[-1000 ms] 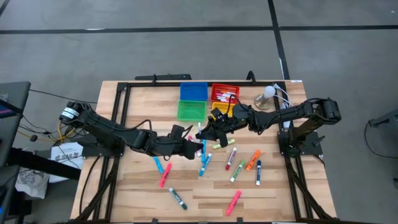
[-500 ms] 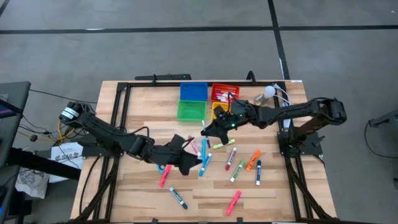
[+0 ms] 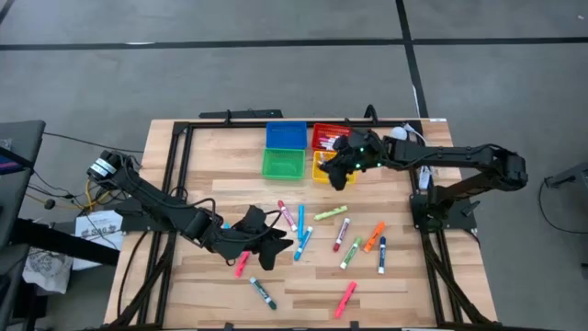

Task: Pick & Place Markers
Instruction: Put the small purple marker into the yellow basket

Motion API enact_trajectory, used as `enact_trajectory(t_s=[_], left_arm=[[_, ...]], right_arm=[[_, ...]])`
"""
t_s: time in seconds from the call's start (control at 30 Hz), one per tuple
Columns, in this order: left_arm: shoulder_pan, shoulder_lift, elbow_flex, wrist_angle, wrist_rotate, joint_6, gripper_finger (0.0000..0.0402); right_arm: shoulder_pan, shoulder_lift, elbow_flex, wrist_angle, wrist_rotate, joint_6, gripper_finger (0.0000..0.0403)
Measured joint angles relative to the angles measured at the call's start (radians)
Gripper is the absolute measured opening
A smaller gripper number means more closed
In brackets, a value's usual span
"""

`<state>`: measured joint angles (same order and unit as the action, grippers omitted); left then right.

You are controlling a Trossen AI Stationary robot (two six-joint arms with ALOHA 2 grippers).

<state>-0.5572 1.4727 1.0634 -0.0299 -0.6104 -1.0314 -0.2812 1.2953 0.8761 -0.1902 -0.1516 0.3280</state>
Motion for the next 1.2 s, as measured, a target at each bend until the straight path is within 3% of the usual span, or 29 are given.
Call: enact_trajectory(t_s=[0.2, 0.4, 0.67, 0.97, 1.2], left_arm=[[0.000, 0.000, 0.001, -0.016, -0.018, 0.062, 0.0200], [-0.003, -0.016, -0.004, -0.021, -0.105, 0.093, 0.0200], [-0.020, -0.199, -0.172, -0.011, -0.175, 0.052, 0.0200], [-0.017, -0.407, -0.338, 0.006, -0.260, 0.063, 0.0200], [-0.017, -0.471, -0.423, 0.021, -0.285, 0.059, 0.0200]], right_arm=[[-0.074, 0.001, 0.000, -0.093, 0.045, -0.066, 0.0033], [-0.128, 0.001, 0.000, -0.150, 0.076, -0.150, 0.0027], [-0.152, 0.005, 0.000, -0.153, 0.110, -0.245, 0.0039], [-0.139, 0.171, 0.002, -0.110, 0.110, -0.310, 0.0027], [-0.136, 0.271, 0.024, -0.130, 0.133, -0.302, 0.0052]])
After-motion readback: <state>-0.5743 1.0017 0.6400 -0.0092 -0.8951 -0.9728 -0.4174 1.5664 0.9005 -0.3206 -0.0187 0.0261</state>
